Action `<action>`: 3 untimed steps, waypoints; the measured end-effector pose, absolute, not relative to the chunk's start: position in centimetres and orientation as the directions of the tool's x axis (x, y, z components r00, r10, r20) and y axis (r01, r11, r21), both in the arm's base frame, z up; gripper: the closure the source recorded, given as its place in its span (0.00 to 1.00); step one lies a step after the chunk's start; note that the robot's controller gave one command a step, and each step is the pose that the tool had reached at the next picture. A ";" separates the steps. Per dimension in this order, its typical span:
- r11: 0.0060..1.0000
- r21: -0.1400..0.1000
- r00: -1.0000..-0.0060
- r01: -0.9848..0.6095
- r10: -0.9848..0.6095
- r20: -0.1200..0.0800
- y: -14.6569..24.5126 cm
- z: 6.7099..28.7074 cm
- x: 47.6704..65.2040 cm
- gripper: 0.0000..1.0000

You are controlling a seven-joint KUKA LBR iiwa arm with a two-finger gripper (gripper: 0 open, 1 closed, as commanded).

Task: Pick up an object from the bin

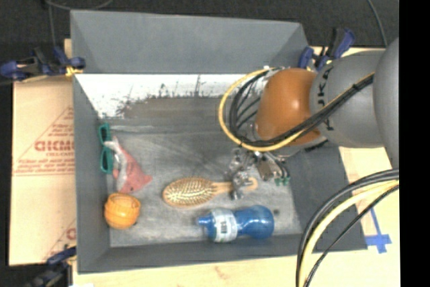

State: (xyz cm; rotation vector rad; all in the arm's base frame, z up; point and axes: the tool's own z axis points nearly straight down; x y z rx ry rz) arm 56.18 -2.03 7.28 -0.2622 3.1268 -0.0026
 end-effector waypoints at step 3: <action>0.940 -0.001 -0.940 -0.341 -0.341 -0.003 -10.6 22.6 52.9 1.00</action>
Offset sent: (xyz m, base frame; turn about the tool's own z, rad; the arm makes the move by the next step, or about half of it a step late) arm 0.0000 0.0000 0.0000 0.0000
